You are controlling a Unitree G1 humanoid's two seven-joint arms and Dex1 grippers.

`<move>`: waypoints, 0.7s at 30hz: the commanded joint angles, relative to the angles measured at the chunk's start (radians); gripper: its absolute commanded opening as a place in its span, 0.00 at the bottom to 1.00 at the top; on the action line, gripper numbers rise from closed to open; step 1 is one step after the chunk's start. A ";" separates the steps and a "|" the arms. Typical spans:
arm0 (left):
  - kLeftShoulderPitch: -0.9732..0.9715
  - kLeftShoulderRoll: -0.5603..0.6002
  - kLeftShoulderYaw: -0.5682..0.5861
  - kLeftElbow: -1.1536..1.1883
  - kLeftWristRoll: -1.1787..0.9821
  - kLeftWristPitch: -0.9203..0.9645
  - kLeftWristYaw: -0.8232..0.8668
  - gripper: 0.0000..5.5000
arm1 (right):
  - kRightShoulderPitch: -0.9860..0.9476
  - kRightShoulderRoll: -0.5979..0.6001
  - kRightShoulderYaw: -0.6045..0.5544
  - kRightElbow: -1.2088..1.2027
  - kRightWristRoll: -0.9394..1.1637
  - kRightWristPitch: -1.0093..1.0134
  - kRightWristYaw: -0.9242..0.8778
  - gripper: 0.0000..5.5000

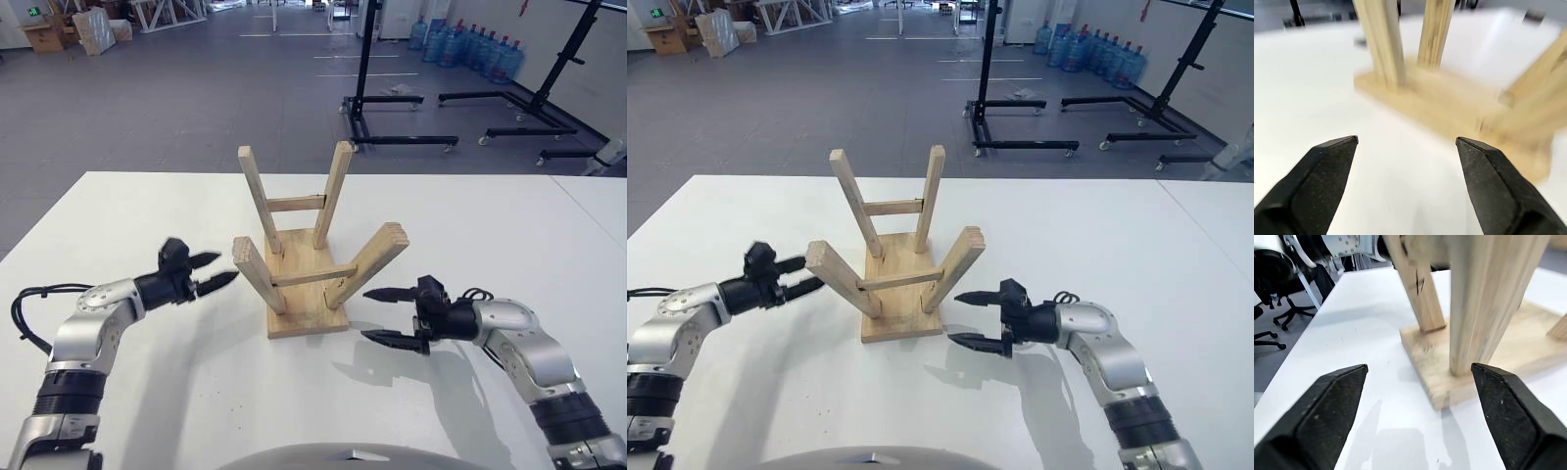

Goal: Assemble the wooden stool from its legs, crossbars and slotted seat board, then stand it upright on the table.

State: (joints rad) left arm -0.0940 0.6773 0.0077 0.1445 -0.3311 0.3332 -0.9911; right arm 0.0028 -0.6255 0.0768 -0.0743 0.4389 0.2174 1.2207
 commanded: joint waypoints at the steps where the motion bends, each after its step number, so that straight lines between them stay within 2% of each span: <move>1: 0.026 0.013 -0.111 0.042 0.130 -0.088 -0.014 0.67 | 0.007 -0.036 -0.082 -0.001 0.017 0.009 -0.036 0.71; 5: -0.005 -0.107 -0.151 0.109 0.186 -0.131 0.102 0.67 | 0.048 -0.061 -0.114 -0.093 0.099 0.089 -0.018 0.71; 9: 0.039 -0.182 -0.223 0.041 0.159 -0.097 0.089 0.67 | 0.111 -0.134 -0.145 -0.221 0.218 0.226 0.030 0.71; 13: 0.050 -0.236 -0.254 0.008 0.131 -0.066 0.092 0.67 | 0.000 -0.189 -0.283 -0.134 0.238 0.247 -0.026 0.71; 16: 0.018 -0.273 -0.267 0.039 0.132 -0.071 0.100 0.67 | -0.020 -0.244 -0.303 -0.150 0.287 0.291 0.039 0.71; 21: -0.128 -0.395 -0.305 0.193 0.149 -0.096 0.109 0.67 | -0.019 -0.212 -0.311 -0.275 0.404 0.348 0.038 0.71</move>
State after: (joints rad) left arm -0.1956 0.3308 -0.2606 0.2642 -0.2135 0.2125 -0.8942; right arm 0.0032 -0.8538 -0.2209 -0.3111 0.8063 0.5525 1.2717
